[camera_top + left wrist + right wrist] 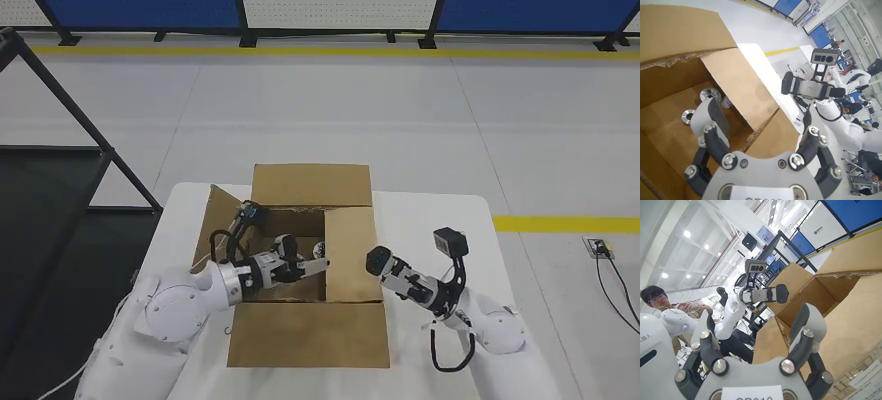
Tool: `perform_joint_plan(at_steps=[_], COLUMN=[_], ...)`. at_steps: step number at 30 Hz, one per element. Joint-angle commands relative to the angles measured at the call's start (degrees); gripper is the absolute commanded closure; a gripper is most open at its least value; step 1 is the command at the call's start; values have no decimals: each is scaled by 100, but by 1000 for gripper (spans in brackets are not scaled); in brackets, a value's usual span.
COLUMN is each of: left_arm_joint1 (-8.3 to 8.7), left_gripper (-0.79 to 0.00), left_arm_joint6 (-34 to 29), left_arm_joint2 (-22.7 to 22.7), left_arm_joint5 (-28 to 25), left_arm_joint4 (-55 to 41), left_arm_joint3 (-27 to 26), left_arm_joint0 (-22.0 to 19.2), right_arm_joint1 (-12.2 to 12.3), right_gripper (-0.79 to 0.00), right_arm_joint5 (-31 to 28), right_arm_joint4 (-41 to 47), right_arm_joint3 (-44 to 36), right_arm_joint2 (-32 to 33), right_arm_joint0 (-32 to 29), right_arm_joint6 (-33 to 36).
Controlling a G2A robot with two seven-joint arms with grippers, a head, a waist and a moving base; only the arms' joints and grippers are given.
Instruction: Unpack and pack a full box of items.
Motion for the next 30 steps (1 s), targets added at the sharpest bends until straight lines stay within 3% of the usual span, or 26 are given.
perform_joint_plan(at_steps=[1,7,13,30], left_arm_joint1=[-50,-198,-340,-818], left_gripper=[-785,-785,-785,-785], left_arm_joint6=[22,-34,-78,302], left_arm_joint2=[213,611,898,1745], left_arm_joint5=[86,268,87,-598], left_arm_joint4=[-4,-358,-814,-1695], left_arm_joint3=[280,1301,2145,3281], left_arm_joint0=[-224,-762,-1134,-1671], right_arm_joint1=[25,114,198,364], right_gripper=[-785,-785,-785,-785], right_arm_joint5=[-33,-171,-249,-370], right_arm_joint4=[-7,61,159,76], right_arm_joint3=[-42,-146,-331,-611], right_arm_joint2=[21,153,235,134], right_arm_joint0=[-59,-299,-484,-716], right_arm_joint6=[-20,-121,-168,-383])
